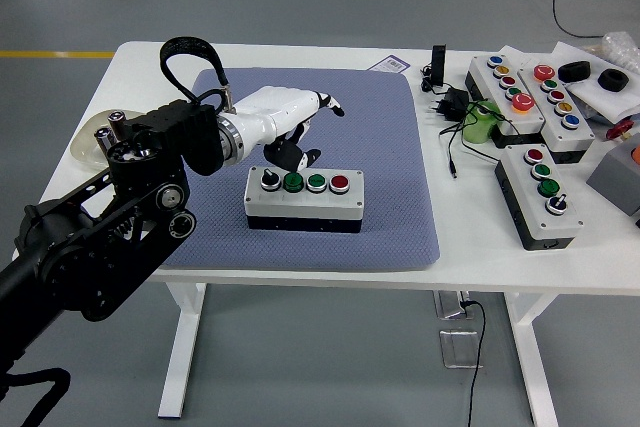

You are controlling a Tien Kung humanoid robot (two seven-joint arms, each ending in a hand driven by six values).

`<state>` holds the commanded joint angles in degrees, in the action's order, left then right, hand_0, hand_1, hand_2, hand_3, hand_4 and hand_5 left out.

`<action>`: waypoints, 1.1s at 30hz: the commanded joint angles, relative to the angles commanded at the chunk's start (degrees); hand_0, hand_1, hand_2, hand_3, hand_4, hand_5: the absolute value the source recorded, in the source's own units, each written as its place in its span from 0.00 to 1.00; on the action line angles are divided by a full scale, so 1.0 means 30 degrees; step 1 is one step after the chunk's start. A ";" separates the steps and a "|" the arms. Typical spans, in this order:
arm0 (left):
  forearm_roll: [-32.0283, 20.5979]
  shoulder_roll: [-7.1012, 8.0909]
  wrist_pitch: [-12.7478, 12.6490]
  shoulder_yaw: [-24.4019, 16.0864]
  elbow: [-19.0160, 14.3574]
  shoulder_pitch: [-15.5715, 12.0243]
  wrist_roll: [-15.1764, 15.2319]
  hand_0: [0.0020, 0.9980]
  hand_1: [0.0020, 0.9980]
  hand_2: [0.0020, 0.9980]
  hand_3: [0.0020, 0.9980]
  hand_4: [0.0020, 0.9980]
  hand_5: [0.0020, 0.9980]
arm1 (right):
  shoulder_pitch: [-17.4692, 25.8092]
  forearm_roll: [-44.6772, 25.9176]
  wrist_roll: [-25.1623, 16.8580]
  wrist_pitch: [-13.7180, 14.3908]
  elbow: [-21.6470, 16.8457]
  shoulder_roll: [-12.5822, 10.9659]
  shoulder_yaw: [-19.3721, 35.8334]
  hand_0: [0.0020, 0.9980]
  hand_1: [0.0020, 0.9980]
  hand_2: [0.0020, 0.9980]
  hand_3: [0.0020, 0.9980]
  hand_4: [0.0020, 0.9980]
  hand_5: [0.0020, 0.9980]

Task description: Pick up the button,place it on the desk,press the button,press the button

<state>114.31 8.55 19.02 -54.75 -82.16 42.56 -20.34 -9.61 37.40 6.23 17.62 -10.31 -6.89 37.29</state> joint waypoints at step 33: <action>-1.9044 0.0014 -1.0156 -0.2474 0.3657 -0.0547 0.3815 0.53 0.67 0.70 0.84 0.80 0.68 | -0.0097 -0.0019 -0.0039 -0.0024 0.0000 0.0016 0.0028 0.65 0.57 0.60 0.64 0.26 0.26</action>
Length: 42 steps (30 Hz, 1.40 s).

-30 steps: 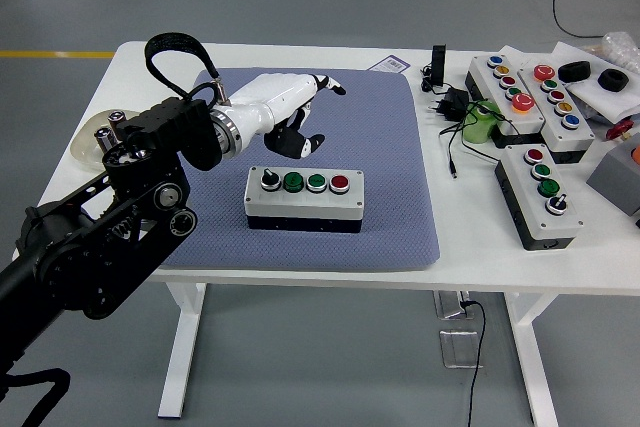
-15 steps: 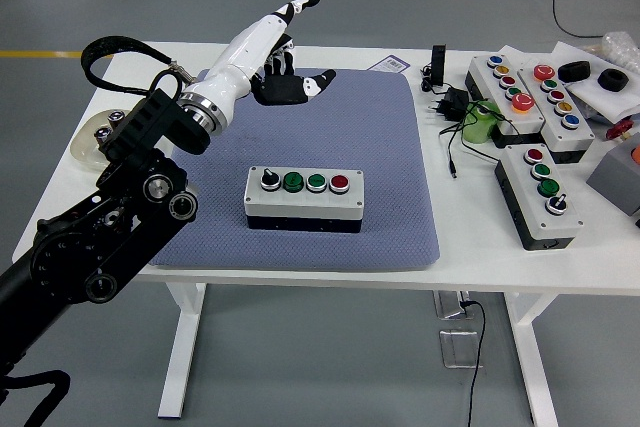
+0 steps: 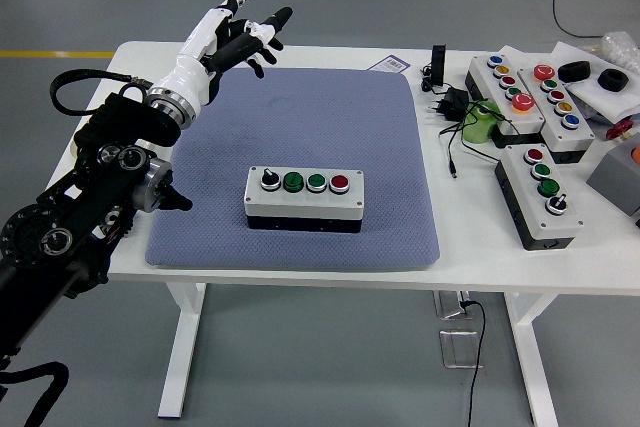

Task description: Pick up the button,place it on the desk,press the button,press the button

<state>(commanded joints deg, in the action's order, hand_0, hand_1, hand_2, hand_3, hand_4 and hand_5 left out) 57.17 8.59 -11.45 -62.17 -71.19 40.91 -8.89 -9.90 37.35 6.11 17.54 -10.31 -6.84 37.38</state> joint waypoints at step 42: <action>-0.3255 0.2433 0.4691 -0.7907 0.1034 -0.5781 0.1679 0.84 0.84 0.83 0.81 0.78 1.00 | 0.0122 0.0151 -0.0002 0.0086 0.0000 0.0061 0.0137 0.65 0.57 0.60 0.64 0.26 0.26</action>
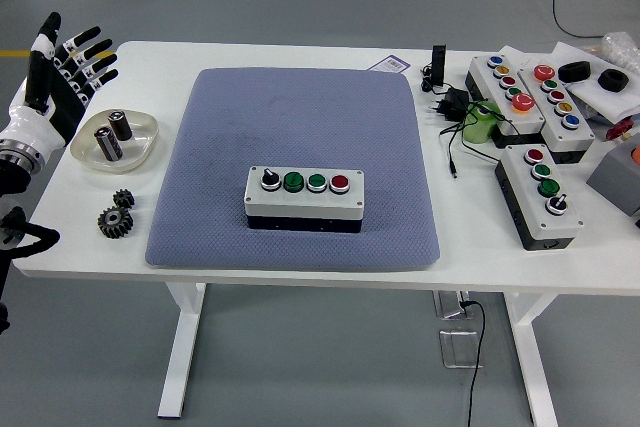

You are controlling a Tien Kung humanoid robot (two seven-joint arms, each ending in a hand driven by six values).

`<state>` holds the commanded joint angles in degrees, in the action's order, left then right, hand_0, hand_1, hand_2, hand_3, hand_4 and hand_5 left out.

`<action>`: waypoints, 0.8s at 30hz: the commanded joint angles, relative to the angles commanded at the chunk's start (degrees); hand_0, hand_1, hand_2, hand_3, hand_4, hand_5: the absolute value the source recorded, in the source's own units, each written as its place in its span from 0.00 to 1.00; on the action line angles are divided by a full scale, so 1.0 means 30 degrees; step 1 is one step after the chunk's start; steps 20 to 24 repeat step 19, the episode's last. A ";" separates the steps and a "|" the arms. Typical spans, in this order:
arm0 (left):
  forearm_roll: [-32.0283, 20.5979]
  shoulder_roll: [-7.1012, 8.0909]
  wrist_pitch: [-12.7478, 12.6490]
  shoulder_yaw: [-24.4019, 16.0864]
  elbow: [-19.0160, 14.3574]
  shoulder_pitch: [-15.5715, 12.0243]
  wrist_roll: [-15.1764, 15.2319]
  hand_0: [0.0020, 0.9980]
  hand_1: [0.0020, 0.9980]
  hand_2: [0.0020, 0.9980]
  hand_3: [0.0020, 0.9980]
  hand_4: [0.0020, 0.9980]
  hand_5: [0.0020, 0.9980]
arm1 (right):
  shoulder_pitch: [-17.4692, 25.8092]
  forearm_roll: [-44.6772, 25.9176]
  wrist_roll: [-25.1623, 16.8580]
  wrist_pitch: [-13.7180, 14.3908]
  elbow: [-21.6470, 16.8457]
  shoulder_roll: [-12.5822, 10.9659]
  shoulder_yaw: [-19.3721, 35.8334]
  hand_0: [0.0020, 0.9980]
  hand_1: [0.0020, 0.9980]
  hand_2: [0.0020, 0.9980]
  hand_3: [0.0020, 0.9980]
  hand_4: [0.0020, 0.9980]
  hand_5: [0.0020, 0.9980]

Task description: Pick up the button,place it on the desk,press the button,press the button

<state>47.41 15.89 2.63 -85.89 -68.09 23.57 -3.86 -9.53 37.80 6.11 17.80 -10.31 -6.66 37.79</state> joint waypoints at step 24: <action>0.3358 -0.2444 -0.0986 -0.1822 -0.4863 -0.4028 -0.0012 0.89 0.89 0.91 0.92 0.77 1.00 | 0.0176 -0.0094 -0.0036 0.0050 0.0000 0.0035 0.0097 0.65 0.57 0.60 0.64 0.25 0.26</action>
